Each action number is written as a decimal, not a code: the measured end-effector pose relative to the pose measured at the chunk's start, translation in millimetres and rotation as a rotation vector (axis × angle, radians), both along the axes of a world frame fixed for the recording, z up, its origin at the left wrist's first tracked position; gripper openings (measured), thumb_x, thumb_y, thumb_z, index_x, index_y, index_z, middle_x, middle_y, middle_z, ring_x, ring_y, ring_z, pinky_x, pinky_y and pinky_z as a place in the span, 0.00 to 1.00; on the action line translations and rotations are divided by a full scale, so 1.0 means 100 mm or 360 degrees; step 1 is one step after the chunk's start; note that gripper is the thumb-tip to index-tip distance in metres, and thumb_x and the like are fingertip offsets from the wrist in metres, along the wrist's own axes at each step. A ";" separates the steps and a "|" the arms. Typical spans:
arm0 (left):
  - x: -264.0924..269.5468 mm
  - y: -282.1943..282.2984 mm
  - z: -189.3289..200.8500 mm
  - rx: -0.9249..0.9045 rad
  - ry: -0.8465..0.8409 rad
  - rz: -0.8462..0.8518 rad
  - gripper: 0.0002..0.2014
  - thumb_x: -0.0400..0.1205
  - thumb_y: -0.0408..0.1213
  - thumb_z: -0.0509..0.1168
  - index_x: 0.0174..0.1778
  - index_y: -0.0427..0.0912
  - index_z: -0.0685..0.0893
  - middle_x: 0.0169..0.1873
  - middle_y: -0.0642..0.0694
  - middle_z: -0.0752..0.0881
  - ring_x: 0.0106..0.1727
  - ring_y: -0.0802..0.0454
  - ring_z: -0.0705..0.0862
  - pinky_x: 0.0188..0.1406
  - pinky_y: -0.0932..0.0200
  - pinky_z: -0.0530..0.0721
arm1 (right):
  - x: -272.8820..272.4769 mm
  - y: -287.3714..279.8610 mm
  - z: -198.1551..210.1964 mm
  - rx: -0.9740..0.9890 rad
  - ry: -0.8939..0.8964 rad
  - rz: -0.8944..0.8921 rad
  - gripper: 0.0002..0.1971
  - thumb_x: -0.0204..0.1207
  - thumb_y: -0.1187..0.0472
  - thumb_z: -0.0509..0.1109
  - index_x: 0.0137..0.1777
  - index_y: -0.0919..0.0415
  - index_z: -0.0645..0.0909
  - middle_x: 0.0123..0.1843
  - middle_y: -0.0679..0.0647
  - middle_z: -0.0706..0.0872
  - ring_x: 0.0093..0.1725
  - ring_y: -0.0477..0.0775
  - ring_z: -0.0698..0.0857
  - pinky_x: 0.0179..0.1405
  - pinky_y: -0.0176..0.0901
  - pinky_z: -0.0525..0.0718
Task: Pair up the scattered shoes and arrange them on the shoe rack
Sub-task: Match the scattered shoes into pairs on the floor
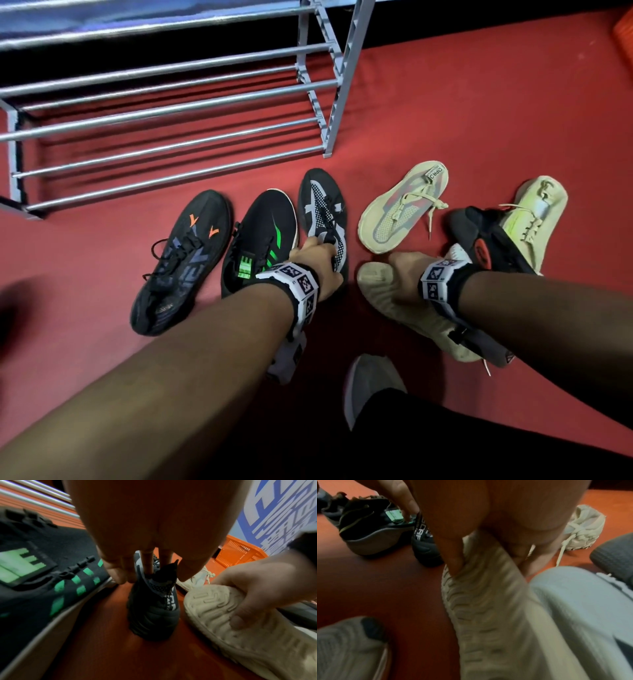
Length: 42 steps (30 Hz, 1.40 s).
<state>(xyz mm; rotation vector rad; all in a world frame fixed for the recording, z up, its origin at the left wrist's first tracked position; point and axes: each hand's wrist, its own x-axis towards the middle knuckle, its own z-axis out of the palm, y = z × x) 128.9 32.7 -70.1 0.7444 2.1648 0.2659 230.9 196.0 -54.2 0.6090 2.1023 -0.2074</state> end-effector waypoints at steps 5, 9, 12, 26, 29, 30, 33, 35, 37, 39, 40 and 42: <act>-0.05 -0.06 0.05 0.0128 0.0067 0.0104 0.15 0.75 0.45 0.63 0.57 0.52 0.83 0.57 0.48 0.76 0.60 0.41 0.78 0.61 0.44 0.81 | -0.26 -0.03 0.19 -0.0005 0.0284 -0.0311 0.17 0.69 0.48 0.72 0.51 0.58 0.80 0.45 0.54 0.87 0.42 0.57 0.86 0.46 0.53 0.89; -0.05 -0.08 0.11 0.0406 0.0069 0.0203 0.07 0.78 0.42 0.62 0.46 0.48 0.84 0.47 0.47 0.86 0.50 0.45 0.85 0.52 0.51 0.84 | -0.58 -0.11 0.42 0.0063 0.0528 -0.0659 0.15 0.74 0.58 0.71 0.58 0.62 0.75 0.48 0.57 0.81 0.47 0.60 0.82 0.41 0.47 0.80; -0.05 -0.11 0.17 0.0587 -0.0077 0.0451 0.10 0.84 0.47 0.59 0.50 0.47 0.82 0.45 0.44 0.88 0.49 0.43 0.85 0.53 0.51 0.82 | -0.85 -0.18 0.51 0.0095 0.0798 -0.0807 0.17 0.73 0.59 0.70 0.59 0.64 0.74 0.51 0.60 0.83 0.46 0.62 0.81 0.37 0.43 0.77; -0.47 -0.67 0.19 0.0338 -0.0225 0.0926 0.19 0.80 0.51 0.64 0.63 0.45 0.75 0.47 0.48 0.82 0.46 0.48 0.81 0.47 0.55 0.80 | -0.86 -0.80 0.35 -0.0134 0.0507 -0.0335 0.14 0.81 0.56 0.65 0.61 0.64 0.76 0.48 0.58 0.82 0.47 0.61 0.82 0.37 0.45 0.77; -0.35 -0.65 0.17 0.0300 -0.0347 0.0790 0.25 0.77 0.48 0.68 0.68 0.45 0.72 0.50 0.47 0.81 0.48 0.47 0.82 0.44 0.57 0.78 | -0.71 -0.87 0.25 -0.0293 0.0408 -0.0389 0.13 0.82 0.59 0.60 0.62 0.65 0.76 0.49 0.61 0.86 0.45 0.63 0.85 0.37 0.48 0.81; -0.32 -0.63 0.16 0.0315 -0.0390 0.0782 0.29 0.76 0.47 0.70 0.72 0.45 0.69 0.52 0.47 0.81 0.49 0.47 0.82 0.42 0.58 0.78 | -0.71 -0.88 0.21 -0.0307 0.0417 -0.0418 0.12 0.82 0.60 0.60 0.61 0.65 0.78 0.52 0.62 0.87 0.46 0.64 0.87 0.40 0.49 0.84; -0.28 -0.58 0.14 0.0391 -0.0451 0.0841 0.37 0.73 0.43 0.73 0.76 0.50 0.63 0.57 0.44 0.81 0.51 0.45 0.83 0.46 0.53 0.84 | -0.74 -0.87 0.14 -0.0406 0.0358 -0.0543 0.12 0.81 0.69 0.58 0.61 0.67 0.77 0.55 0.65 0.86 0.39 0.64 0.86 0.23 0.39 0.82; -0.26 -0.54 0.12 0.0398 -0.0486 0.0807 0.38 0.73 0.40 0.73 0.78 0.50 0.63 0.54 0.46 0.80 0.50 0.47 0.83 0.46 0.55 0.83 | -0.75 -0.84 0.13 -0.0464 0.0282 -0.0473 0.14 0.81 0.75 0.54 0.62 0.68 0.75 0.56 0.65 0.84 0.35 0.61 0.83 0.16 0.34 0.77; -0.24 -0.52 0.09 0.0389 -0.0520 0.0790 0.36 0.73 0.37 0.73 0.76 0.51 0.66 0.48 0.49 0.78 0.43 0.49 0.82 0.39 0.57 0.82 | -0.71 -0.78 0.12 -0.0440 0.0312 -0.0493 0.14 0.80 0.73 0.58 0.63 0.65 0.75 0.56 0.63 0.83 0.41 0.62 0.84 0.28 0.38 0.81; -0.20 -0.49 0.09 0.0370 -0.0450 0.0808 0.34 0.67 0.41 0.73 0.67 0.62 0.68 0.48 0.47 0.78 0.42 0.46 0.83 0.40 0.52 0.86 | -0.64 -0.67 0.07 -0.0272 0.0377 -0.0320 0.17 0.78 0.65 0.65 0.67 0.63 0.75 0.59 0.61 0.83 0.57 0.63 0.84 0.46 0.44 0.79; -0.19 -0.47 0.09 0.0333 -0.0372 0.0792 0.31 0.64 0.45 0.72 0.61 0.67 0.68 0.51 0.46 0.78 0.45 0.43 0.84 0.45 0.48 0.88 | -0.59 -0.61 0.04 -0.0214 0.0402 -0.0252 0.19 0.77 0.63 0.66 0.68 0.62 0.75 0.61 0.60 0.82 0.61 0.63 0.83 0.51 0.46 0.77; -0.16 -0.40 0.12 0.0283 -0.0290 0.0739 0.27 0.64 0.45 0.70 0.57 0.68 0.69 0.55 0.46 0.73 0.48 0.41 0.81 0.51 0.46 0.86 | -0.52 -0.51 0.06 -0.0203 0.0432 -0.0213 0.22 0.78 0.64 0.66 0.72 0.62 0.73 0.64 0.61 0.81 0.64 0.64 0.81 0.53 0.44 0.74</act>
